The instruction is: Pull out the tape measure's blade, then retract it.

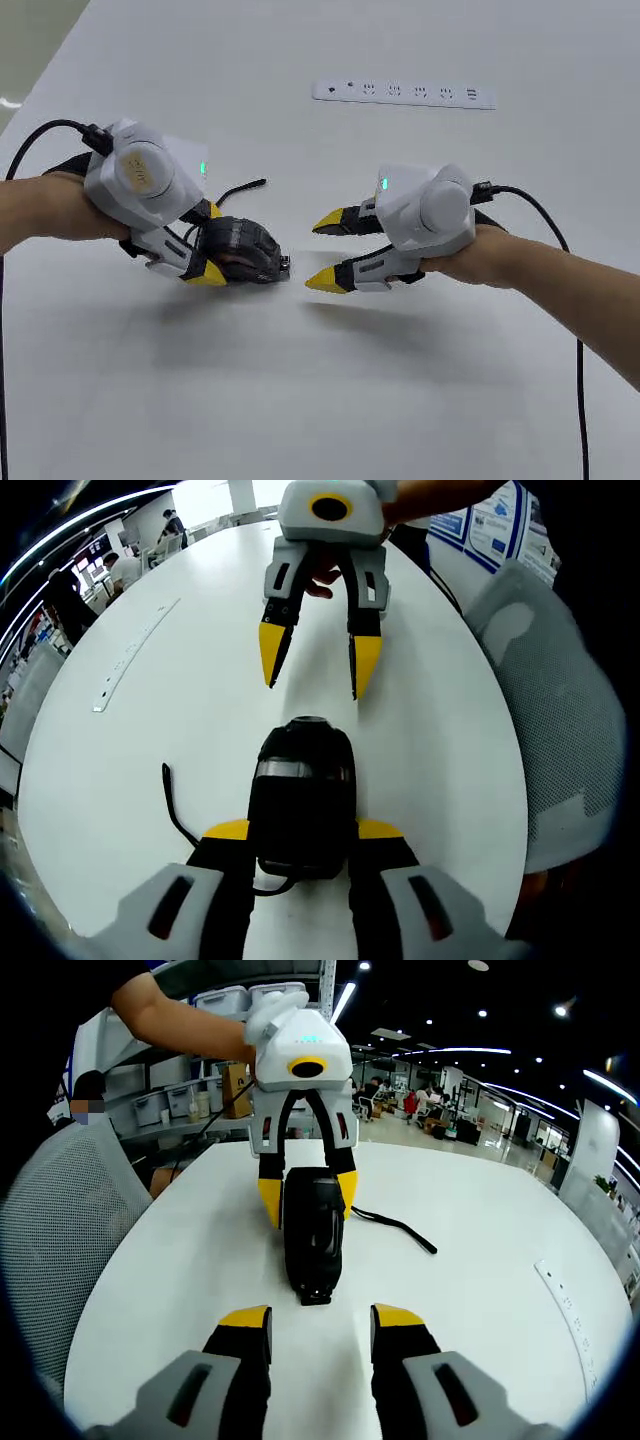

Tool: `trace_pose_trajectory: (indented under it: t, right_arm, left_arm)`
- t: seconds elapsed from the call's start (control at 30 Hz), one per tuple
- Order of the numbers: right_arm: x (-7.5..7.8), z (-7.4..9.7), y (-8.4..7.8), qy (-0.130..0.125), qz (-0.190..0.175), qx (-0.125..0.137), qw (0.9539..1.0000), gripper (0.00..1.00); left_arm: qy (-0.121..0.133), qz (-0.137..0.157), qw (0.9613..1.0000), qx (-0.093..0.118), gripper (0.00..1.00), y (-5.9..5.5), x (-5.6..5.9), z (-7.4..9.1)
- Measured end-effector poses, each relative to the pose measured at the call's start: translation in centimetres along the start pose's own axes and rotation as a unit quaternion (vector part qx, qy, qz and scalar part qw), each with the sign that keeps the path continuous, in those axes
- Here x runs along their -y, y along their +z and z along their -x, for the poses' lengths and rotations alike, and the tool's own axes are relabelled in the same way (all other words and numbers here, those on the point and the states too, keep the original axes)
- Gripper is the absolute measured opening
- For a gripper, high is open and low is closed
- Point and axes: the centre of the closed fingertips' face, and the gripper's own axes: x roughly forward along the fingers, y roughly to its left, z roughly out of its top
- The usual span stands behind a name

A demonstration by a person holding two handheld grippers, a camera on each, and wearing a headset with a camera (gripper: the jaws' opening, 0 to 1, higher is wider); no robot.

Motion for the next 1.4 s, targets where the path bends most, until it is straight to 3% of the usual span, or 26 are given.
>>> trace_pose_trajectory:
  t: [0.27, 0.77, 1.0, 1.23, 1.4]
  right_arm:
    - [0.0, -1.8, -0.2, 0.010, 0.008, -0.008, 0.9999, 0.35]
    - [0.1, -3.5, -0.3, 0.015, 0.005, -0.027, 0.9995, 0.22]
    - [-0.6, -4.1, -0.5, 0.035, 0.013, -0.043, 0.9984, 0.17]
    - [-0.6, -3.9, -0.8, 0.034, 0.002, -0.051, 0.9981, 0.15]
    - [-0.6, -3.9, -0.8, 0.037, 0.018, -0.058, 0.9975, 0.13]
  left_arm:
    - [-0.006, -0.012, 0.9999, -0.009, 0.30, -0.1, -0.1, 0.0]
    - [-0.006, -0.013, 0.9999, -0.005, 0.29, -0.3, -0.1, -0.1]
    - [-0.004, -0.012, 0.9999, 0.000, 0.28, -0.3, -0.1, -0.1]
    - [-0.003, -0.009, 0.9999, 0.005, 0.28, -0.2, -0.1, -0.2]
    - [-0.003, -0.009, 0.9999, 0.009, 0.28, -0.2, -0.3, -0.2]
